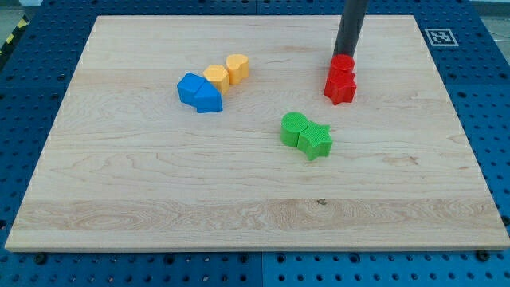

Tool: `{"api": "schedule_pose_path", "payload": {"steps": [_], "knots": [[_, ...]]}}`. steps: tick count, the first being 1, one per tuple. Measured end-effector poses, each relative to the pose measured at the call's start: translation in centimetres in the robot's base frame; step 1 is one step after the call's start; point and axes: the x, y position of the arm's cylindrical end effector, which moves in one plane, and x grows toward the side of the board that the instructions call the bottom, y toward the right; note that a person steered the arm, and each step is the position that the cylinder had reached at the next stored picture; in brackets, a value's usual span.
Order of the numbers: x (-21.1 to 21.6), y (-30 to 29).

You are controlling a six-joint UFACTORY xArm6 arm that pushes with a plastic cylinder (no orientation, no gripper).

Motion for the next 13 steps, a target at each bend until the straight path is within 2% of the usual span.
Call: {"api": "schedule_pose_path", "payload": {"steps": [2,4,13], "knots": [[0.0,-1.8],[-0.1,-8.2],[3.1,-13.4]]}}
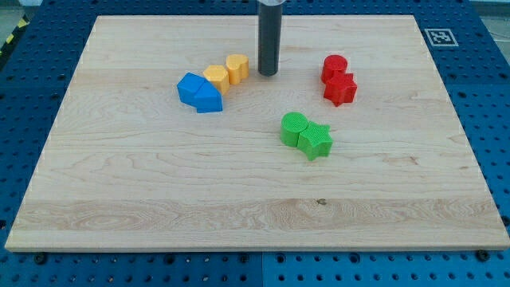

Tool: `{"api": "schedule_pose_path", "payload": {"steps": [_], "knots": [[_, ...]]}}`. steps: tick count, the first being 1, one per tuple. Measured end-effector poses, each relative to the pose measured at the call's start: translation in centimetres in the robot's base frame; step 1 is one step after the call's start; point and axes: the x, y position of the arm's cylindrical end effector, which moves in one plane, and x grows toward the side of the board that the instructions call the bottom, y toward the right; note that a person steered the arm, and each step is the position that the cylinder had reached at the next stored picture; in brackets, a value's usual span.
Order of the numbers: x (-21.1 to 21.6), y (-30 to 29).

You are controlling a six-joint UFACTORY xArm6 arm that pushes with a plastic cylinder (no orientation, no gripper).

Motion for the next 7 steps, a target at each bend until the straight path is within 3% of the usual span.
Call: {"api": "schedule_pose_path", "payload": {"steps": [4,7], "knots": [[6.9,-4.0],[12.0,-2.5]]}}
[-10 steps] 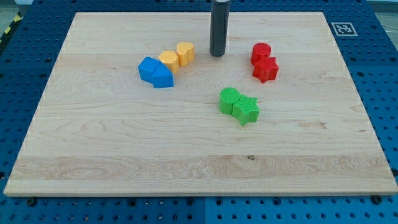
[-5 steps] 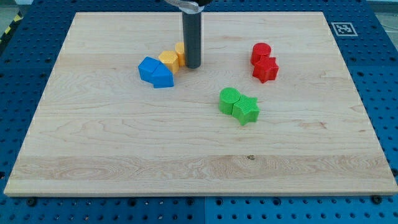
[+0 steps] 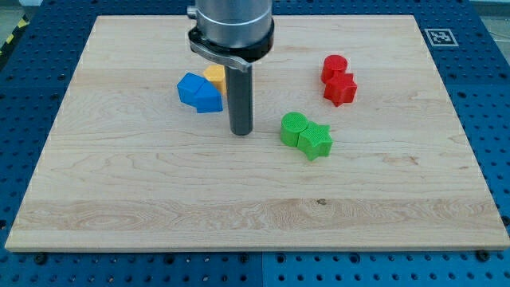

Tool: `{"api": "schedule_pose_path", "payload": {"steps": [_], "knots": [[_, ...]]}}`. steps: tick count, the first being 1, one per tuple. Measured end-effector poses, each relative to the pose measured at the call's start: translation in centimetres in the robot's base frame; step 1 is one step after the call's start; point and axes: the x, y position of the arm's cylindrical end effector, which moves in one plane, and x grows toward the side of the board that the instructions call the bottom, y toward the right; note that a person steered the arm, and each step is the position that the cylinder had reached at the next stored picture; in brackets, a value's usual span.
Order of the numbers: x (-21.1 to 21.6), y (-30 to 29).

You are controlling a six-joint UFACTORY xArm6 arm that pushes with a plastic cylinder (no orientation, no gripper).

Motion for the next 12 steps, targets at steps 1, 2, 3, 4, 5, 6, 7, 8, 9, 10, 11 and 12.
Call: {"api": "schedule_pose_path", "payload": {"steps": [1,2,3,4,5,6,7,8,9,10,11,12], "knots": [[-0.2,2.2],[-0.9,3.5],[-0.3,4.1],[0.3,4.1],[1.3,4.1],[2.0,5.0],[2.0,7.0],[2.0,8.7],[1.7,9.5],[1.8,11.1],[2.5,12.1],[2.6,14.0]]}}
